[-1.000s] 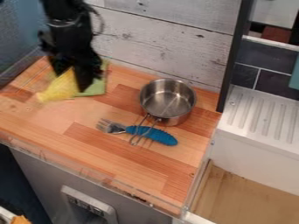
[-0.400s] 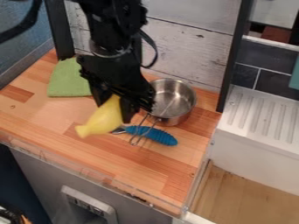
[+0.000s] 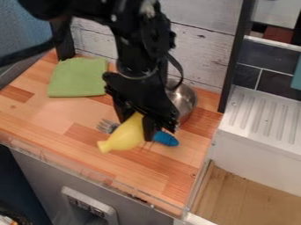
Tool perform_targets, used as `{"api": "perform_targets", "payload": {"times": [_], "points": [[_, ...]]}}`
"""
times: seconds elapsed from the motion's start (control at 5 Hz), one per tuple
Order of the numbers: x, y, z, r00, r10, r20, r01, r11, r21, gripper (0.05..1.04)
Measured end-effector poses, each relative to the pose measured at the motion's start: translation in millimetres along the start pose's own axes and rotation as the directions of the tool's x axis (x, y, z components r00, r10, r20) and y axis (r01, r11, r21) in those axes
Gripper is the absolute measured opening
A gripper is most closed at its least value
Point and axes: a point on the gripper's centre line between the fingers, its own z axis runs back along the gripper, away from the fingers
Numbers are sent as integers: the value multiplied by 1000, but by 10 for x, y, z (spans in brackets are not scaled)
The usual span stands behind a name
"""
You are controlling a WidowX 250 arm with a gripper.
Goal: Move a banana
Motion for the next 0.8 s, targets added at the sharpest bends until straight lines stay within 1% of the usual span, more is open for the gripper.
{"api": "perform_targets", "payload": {"times": [0.2, 0.6, 0.8], "points": [[13, -106, -95, 999, -45, 0, 45, 999, -9, 542], [14, -159, -408, 995, -87, -48, 87, 996, 6, 542], [-45, -219, -493, 990, -129, -53, 130, 991, 21, 542]]}}
